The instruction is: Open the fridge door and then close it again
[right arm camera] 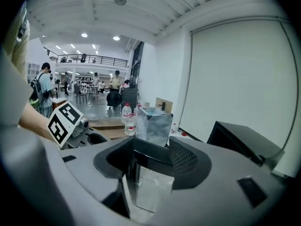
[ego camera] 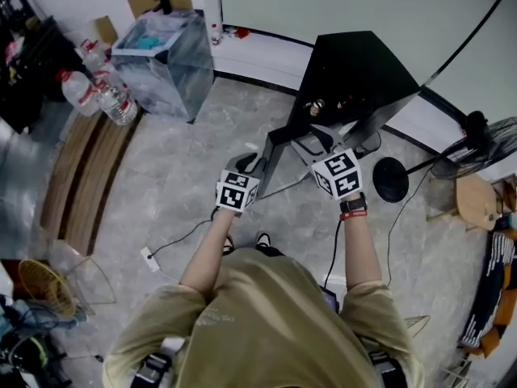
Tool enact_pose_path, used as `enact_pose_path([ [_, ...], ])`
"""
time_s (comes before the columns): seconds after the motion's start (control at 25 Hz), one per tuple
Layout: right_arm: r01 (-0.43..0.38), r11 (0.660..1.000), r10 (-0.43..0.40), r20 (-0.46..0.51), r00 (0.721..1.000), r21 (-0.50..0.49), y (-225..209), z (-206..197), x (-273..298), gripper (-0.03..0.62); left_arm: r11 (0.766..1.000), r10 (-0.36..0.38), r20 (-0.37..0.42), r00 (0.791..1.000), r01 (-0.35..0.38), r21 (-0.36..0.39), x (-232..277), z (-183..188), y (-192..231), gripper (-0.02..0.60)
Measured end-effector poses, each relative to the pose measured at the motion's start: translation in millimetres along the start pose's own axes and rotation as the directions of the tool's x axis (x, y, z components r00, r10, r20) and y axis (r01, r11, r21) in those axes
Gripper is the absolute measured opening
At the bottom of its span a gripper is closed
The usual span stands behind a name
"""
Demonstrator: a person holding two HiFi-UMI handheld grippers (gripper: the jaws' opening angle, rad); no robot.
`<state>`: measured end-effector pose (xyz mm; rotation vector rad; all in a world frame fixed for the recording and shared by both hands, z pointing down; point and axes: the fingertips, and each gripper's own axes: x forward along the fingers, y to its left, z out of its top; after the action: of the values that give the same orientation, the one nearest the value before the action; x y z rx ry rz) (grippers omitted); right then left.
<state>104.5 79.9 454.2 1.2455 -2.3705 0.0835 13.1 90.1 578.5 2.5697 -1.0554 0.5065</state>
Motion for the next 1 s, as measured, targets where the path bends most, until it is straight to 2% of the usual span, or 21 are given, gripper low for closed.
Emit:
enact_pose_path([
  [0.28,0.127,0.981,-0.139,0.073,0.988,0.150,-6.7,9.7,-2.1,0.236,0.998,0.065,0.124,0.990,-0.064,-0.009,-24.3,53.3,22.7,0.092],
  [0.6,0.274,0.920,-0.317,0.120,0.941,0.279,-13.4,17.9,-3.1,0.194,0.992,0.128,0.267,0.955,-0.122,-0.040,-57.9,102.9,42.9,0.092],
  [0.72,0.303,0.901,-0.358,0.137,0.924,0.310,-15.4,24.5,-4.1,0.150,0.989,0.151,0.299,0.942,-0.147,-0.035,-67.2,114.7,50.3,0.092],
  [0.88,0.331,0.887,-0.394,0.156,0.906,0.321,-16.1,28.6,-5.6,0.114,0.987,0.160,0.322,0.933,-0.148,-0.064,-72.6,122.1,54.1,0.086],
  [1.0,0.350,0.876,-0.419,0.165,0.893,0.331,-17.1,29.3,-7.1,0.083,0.986,0.164,0.330,0.930,-0.158,-0.044,-73.9,124.9,54.3,0.075],
])
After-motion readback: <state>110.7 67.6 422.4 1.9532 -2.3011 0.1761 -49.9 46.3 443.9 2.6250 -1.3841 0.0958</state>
